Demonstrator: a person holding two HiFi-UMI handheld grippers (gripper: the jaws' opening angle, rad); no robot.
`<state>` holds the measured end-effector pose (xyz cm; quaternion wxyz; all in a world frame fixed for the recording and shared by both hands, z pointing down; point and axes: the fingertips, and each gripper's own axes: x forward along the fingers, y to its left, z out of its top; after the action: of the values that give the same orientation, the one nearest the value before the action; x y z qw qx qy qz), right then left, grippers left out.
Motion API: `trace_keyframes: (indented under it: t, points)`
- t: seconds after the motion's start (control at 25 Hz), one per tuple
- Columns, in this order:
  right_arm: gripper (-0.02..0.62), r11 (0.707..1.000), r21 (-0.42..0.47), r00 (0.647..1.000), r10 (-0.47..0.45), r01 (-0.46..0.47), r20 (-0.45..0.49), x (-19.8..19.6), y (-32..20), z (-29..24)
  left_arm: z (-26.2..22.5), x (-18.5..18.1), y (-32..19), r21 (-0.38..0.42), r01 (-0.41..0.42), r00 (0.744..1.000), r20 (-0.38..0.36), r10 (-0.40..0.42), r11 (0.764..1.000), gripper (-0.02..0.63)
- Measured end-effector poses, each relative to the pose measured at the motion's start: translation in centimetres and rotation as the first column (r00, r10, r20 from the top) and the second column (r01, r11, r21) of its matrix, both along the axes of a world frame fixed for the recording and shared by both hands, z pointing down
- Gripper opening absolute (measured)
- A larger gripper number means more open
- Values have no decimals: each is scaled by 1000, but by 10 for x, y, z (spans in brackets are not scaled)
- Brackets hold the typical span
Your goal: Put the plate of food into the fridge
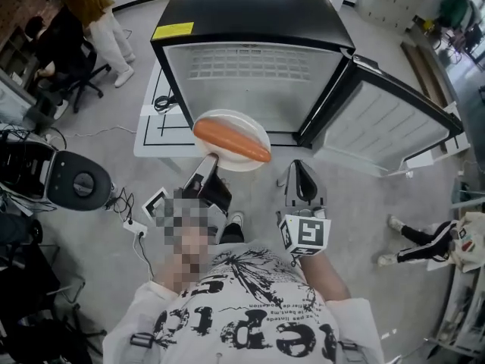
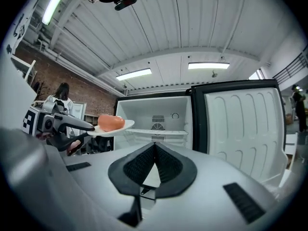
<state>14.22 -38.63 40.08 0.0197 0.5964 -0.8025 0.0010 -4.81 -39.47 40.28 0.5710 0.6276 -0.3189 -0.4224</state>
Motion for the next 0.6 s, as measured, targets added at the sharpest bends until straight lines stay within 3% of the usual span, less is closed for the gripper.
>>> trace_keyframes:
  t: [0.28,0.6]
  points:
    - [2,998,-11,998,63,-63,-24,-22,-62,-1,-12,-11,-80,1,-61,998,-9,61,998,25]
    - [2,999,-33,999,11,-12,-43,-8,-105,0,-18,12,-129,-16,-32,999,-8,32,999,25]
